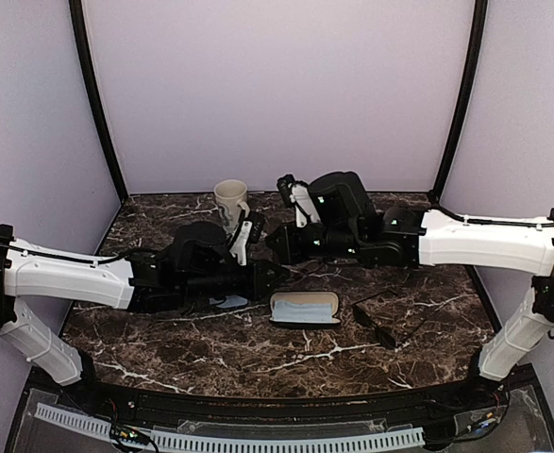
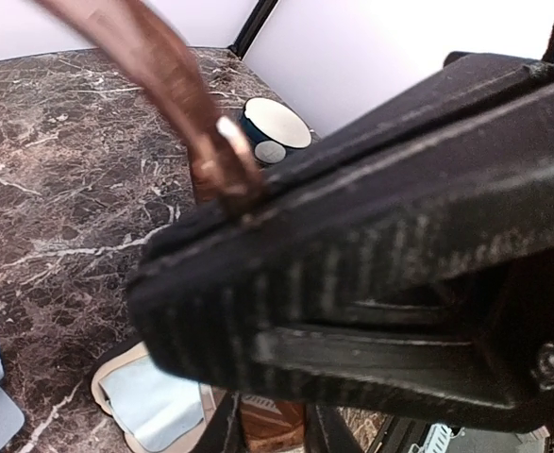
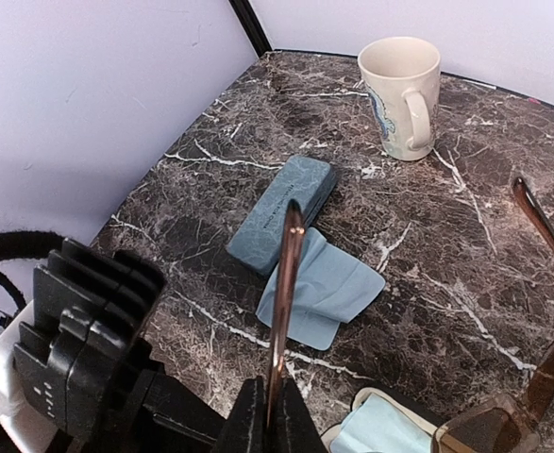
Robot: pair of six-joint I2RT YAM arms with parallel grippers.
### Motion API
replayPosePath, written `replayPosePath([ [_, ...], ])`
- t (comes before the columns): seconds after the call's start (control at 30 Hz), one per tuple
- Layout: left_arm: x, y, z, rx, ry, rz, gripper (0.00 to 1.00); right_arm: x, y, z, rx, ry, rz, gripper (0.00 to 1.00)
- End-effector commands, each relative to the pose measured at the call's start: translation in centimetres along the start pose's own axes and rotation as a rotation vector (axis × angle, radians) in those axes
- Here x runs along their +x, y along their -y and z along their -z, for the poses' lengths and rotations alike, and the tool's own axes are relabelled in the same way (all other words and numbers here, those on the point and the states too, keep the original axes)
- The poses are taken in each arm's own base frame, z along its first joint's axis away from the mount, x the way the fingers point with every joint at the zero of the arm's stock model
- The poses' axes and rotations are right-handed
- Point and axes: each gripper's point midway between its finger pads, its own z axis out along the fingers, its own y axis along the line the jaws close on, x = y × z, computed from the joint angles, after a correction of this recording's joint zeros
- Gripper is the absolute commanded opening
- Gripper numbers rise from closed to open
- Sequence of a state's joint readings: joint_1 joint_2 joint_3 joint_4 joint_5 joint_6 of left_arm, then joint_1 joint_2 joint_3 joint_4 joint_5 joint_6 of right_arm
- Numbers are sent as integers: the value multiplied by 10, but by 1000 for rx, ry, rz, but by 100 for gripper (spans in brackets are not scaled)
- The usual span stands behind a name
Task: Organize the sunglasses
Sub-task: Pass from the right arm to the left
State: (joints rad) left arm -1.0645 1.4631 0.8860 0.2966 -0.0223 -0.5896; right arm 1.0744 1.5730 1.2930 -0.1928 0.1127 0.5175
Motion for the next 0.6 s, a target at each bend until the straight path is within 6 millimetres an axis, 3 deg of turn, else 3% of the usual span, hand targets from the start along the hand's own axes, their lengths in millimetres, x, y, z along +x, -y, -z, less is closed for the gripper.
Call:
replayPosePath([
  [0.0,-16,8,6,14,46,-20,17,-6,-12,1,-35,10,4,7],
  [0.13,-18,3,10,-17,55,-17,12,-2,-13,1,-40,-8,12,16],
  [0.33,-22,-8,19,-45,68,9,5,2,-12,4,-34,-37,34,40],
  [0.47,-24,-16,28,-59,77,18,0,2,-11,14,-35,-48,53,61],
  [0.57,-26,-16,35,-53,84,7,0,0,-7,28,-23,-34,62,65],
])
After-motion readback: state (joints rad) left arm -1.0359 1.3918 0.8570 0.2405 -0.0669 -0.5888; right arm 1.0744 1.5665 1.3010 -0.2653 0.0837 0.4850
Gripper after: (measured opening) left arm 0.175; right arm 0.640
